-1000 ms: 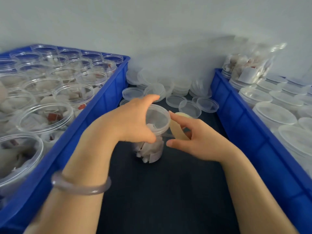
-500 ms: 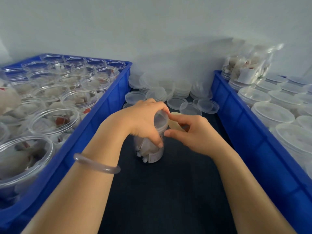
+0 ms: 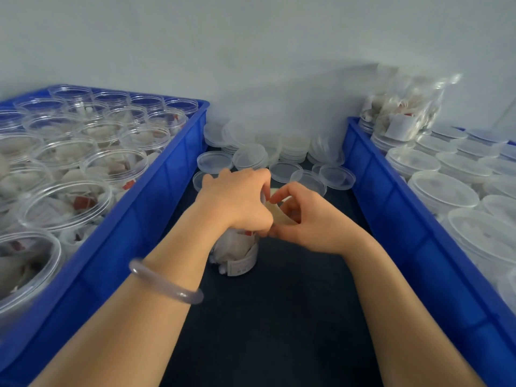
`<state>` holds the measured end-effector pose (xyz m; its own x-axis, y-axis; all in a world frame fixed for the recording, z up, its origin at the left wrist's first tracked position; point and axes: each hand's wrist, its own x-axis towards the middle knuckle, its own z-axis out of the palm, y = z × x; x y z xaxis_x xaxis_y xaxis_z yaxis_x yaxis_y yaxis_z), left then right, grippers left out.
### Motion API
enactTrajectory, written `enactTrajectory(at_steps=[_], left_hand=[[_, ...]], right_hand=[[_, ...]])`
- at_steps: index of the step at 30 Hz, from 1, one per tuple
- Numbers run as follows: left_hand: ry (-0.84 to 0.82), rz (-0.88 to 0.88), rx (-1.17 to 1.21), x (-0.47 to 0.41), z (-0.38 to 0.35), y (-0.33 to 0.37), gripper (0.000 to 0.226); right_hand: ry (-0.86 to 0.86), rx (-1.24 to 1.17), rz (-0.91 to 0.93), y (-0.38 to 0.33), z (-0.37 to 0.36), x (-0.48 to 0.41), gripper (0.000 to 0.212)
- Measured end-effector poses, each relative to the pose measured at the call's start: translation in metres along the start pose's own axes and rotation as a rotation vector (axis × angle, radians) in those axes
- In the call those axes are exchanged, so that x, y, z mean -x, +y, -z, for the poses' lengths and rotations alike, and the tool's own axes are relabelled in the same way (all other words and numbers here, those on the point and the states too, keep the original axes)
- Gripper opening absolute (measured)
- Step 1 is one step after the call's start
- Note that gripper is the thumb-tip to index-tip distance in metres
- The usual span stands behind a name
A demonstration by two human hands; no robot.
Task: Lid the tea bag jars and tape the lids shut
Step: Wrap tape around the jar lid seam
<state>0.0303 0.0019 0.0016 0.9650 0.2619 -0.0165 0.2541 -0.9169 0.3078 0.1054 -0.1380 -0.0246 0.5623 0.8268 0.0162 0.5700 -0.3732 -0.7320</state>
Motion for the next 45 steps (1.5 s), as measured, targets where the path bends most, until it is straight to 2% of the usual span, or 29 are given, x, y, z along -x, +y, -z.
enactTrajectory(at_steps=[3,7,10,12,15,16,19,21,22,23,24,25,27,28,29,31,34,37,40,43,45], left_hand=[[0.029,0.001,0.046,-0.001,0.000,-0.002,0.037],[0.151,0.048,0.104,-0.006,-0.003,0.003,0.013],[0.216,0.084,0.111,-0.013,-0.008,0.010,0.007],[0.242,0.129,0.100,-0.020,-0.009,0.009,0.005],[0.274,0.270,0.120,-0.029,0.002,-0.002,0.018],[0.226,0.249,0.113,-0.031,0.004,-0.004,0.023],[0.072,0.108,0.049,-0.034,0.004,-0.004,0.030],[0.025,0.064,0.013,-0.035,0.004,-0.007,0.037],[0.014,0.038,0.014,-0.035,0.006,-0.009,0.050],[0.067,-0.003,0.096,-0.033,0.007,-0.011,0.063],[0.192,-0.041,0.245,-0.030,0.008,-0.014,0.067],[0.380,-0.066,0.425,-0.026,0.008,-0.018,0.059],[0.755,-0.046,0.733,-0.018,-0.004,-0.033,0.027],[0.827,0.022,0.849,-0.014,-0.012,-0.041,0.015],[0.818,0.092,0.948,-0.010,-0.023,-0.050,0.014],[0.672,0.126,1.151,-0.006,-0.049,-0.064,0.027],[0.558,0.071,1.383,-0.003,-0.073,-0.065,0.071],[0.536,0.047,1.428,-0.005,-0.084,-0.060,0.074],[0.540,0.042,1.381,-0.006,-0.087,-0.060,0.080],[0.538,0.079,1.358,-0.009,-0.088,-0.062,0.096],[0.541,0.081,1.350,-0.011,-0.089,-0.062,0.091]], right_hand=[[0.021,0.150,-0.072,-0.009,-0.007,-0.009,0.048],[0.107,0.283,-0.109,-0.020,-0.023,-0.010,0.036],[0.210,0.386,-0.169,-0.028,-0.025,0.002,0.021],[0.270,0.523,-0.158,-0.032,-0.032,0.016,0.018],[0.233,0.559,-0.015,-0.034,-0.056,0.041,0.029],[0.212,0.535,-0.032,-0.028,-0.057,0.041,0.031],[0.208,0.541,-0.242,0.003,-0.046,0.020,0.044],[0.177,0.547,-0.282,0.020,-0.046,0.006,0.060],[0.172,0.573,-0.264,0.025,-0.050,0.000,0.062],[0.189,0.617,-0.232,0.030,-0.056,-0.003,0.060],[0.230,0.672,-0.181,0.035,-0.062,-0.005,0.056],[0.267,0.728,-0.134,0.038,-0.065,-0.006,0.051],[0.290,0.762,-0.105,0.043,-0.066,-0.008,0.047],[0.278,0.746,-0.114,0.046,-0.066,-0.009,0.048],[0.253,0.726,-0.125,0.048,-0.066,-0.009,0.051],[0.227,0.587,-0.114,0.048,-0.063,-0.011,0.059],[0.393,-0.093,0.026,0.032,-0.050,-0.017,0.057],[0.463,-0.577,0.157,0.019,-0.041,-0.026,0.046],[0.450,-0.738,0.233,0.013,-0.040,-0.033,0.029],[0.473,-0.735,0.263,0.018,-0.041,-0.034,0.024],[0.493,-0.702,0.285,0.021,-0.044,-0.031,0.024]])
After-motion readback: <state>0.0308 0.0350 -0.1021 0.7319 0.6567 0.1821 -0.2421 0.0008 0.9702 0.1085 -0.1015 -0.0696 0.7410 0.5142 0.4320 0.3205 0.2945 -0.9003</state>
